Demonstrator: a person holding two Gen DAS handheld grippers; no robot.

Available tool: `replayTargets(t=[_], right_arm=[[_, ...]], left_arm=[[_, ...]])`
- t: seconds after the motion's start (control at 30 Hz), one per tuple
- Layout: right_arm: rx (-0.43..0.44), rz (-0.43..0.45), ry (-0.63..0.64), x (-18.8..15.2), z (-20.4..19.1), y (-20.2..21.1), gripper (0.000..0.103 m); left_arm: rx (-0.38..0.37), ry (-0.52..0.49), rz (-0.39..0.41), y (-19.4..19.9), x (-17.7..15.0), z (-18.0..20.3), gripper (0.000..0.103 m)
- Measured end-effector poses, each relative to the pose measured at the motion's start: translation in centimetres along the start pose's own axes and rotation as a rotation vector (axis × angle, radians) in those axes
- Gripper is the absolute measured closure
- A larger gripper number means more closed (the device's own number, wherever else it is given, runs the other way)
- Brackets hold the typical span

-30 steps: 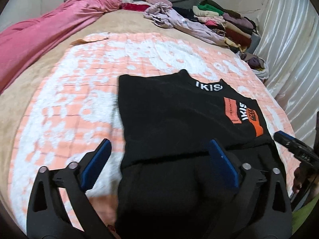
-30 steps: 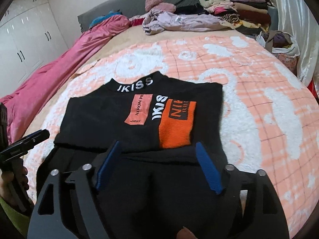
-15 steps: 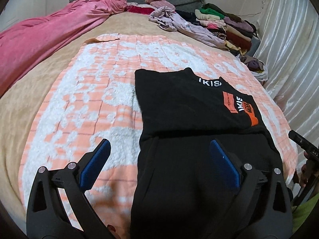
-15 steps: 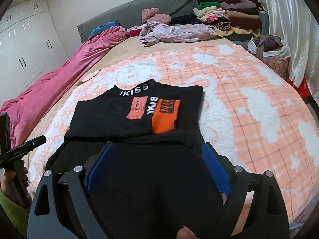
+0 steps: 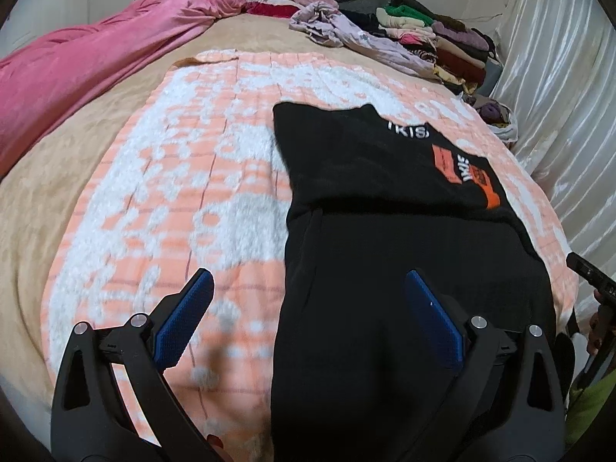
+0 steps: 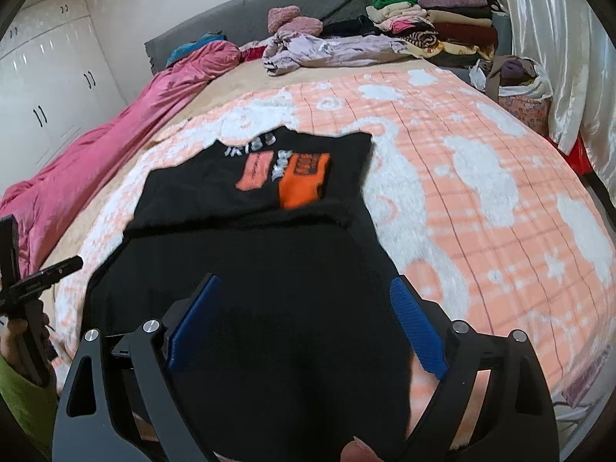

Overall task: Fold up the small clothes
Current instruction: 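Move both open grippers to the sweatshirt hem, then grasp the hem with the right gripper while the left gripper grasps it too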

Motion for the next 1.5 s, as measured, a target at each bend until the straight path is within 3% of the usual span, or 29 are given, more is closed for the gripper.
replayTargets(t=[0.33,0.6,0.73,0.83,1.03,1.1,1.17,1.23,1.37,1.5], right_arm=[[-0.028,-0.074,-0.050,-5.1,2.9,0.0,0.015],[-0.014,-0.112,-0.090,-8.0,4.7,0.6,0.016],[0.017,-0.157,-0.090,-9.4,4.6,0.3,0.027],[0.018,-0.184,-0.086,-10.3,4.5,0.0,0.029],[0.036,-0.253,-0.069,-11.8,4.0,-0.8,0.056],[0.039,-0.260,-0.053,-12.1,3.8,-0.8,0.065],[0.042,-0.261,-0.039,-12.2,3.7,-0.6,0.081],[0.054,-0.255,-0.034,-12.2,3.7,-0.3,0.089],[0.053,-0.271,-0.049,-12.7,4.2,-0.5,0.087],[0.064,-0.287,-0.057,-13.0,4.2,-0.9,0.087]], left_arm=[[0.002,-0.041,-0.068,-0.6,-5.0,0.3,0.010],[-0.030,-0.014,-0.137,-1.4,-8.8,-0.2,0.010],[-0.042,-0.022,-0.145,-1.1,-9.6,0.1,0.010],[-0.063,-0.020,-0.160,-1.1,-10.4,0.3,0.010],[-0.081,-0.013,-0.176,-0.7,-12.0,0.3,0.012],[-0.090,-0.003,-0.182,-0.5,-12.4,0.2,0.015],[-0.089,0.001,-0.189,-0.4,-13.0,0.0,0.018],[-0.081,-0.004,-0.193,-0.3,-13.5,-0.1,0.028],[-0.090,0.008,-0.194,0.0,-13.9,-0.2,0.053],[-0.111,0.022,-0.201,0.1,-14.1,0.0,0.061]])
Point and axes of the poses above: each gripper's, at about its wrist camera, not at the fingertips, and y roughly against the way its jaws point, z to its right, x to its top, the point moved 10 cm from there along -y, roughly the way its jaws point, and after that the axes turned 7 degrees about -z, right-handed, at the moved point
